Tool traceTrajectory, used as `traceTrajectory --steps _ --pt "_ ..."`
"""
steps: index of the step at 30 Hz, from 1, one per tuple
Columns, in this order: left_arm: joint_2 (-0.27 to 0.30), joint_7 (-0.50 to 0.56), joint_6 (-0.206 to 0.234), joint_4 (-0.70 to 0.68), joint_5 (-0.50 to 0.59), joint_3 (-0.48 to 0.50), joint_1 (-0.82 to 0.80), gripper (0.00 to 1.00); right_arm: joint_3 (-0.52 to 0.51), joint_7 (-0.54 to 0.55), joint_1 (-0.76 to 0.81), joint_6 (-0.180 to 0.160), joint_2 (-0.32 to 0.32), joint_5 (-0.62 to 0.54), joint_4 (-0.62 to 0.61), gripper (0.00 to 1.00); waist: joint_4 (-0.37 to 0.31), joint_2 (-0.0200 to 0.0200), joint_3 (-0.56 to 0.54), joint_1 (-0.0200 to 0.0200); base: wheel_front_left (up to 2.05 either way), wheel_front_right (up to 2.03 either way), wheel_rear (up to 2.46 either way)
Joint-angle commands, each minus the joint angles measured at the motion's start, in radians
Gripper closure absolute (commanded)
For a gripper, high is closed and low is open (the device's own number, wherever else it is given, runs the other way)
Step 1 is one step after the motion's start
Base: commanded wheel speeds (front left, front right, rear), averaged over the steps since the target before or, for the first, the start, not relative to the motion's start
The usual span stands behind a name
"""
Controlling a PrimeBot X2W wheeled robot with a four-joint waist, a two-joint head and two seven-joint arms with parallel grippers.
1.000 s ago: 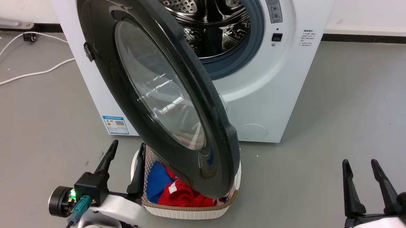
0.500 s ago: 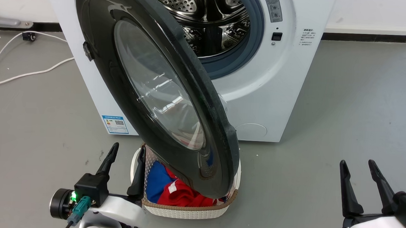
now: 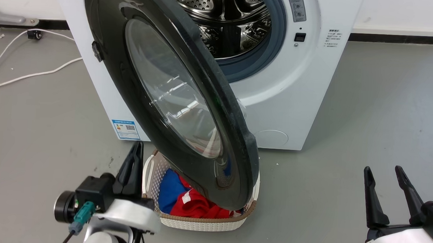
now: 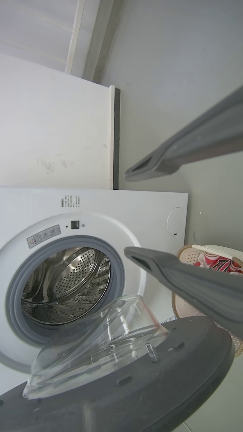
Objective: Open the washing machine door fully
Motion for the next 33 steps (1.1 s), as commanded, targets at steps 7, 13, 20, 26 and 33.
traceTrajectory --steps 7,13,20,26,33 --pt "-0.001 -0.002 0.043 -0.256 -0.001 -0.036 -0.080 1.00 -0.009 -0.005 -0.013 0.000 0.008 -0.004 -0.014 0.00 0.017 0.0000 0.006 0.0000 0.00 0.00 0.00" --pt "-0.001 -0.002 0.034 -0.434 0.003 -0.093 -0.154 1.00 -0.013 -0.004 -0.014 0.000 0.010 -0.006 -0.018 0.00 0.026 0.0000 0.005 0.0000 0.00 0.00 0.00" --pt "-0.001 0.006 0.026 -0.574 -0.017 -0.224 -0.258 1.00 -0.017 0.005 -0.007 0.000 0.011 -0.009 -0.025 0.00 0.027 0.0000 0.002 0.0000 0.00 0.00 0.00" --pt "-0.001 0.106 0.002 -0.576 -0.100 -0.419 -0.290 1.00 -0.023 0.017 0.007 0.000 0.020 -0.009 -0.026 0.00 0.020 0.0000 -0.001 0.0000 0.00 0.00 0.00" --pt "-0.001 0.239 -0.021 -0.521 -0.234 -0.659 -0.233 1.00 -0.026 0.023 0.012 0.000 0.026 -0.015 -0.041 0.00 0.015 0.0000 0.005 0.0000 0.00 0.00 0.00"
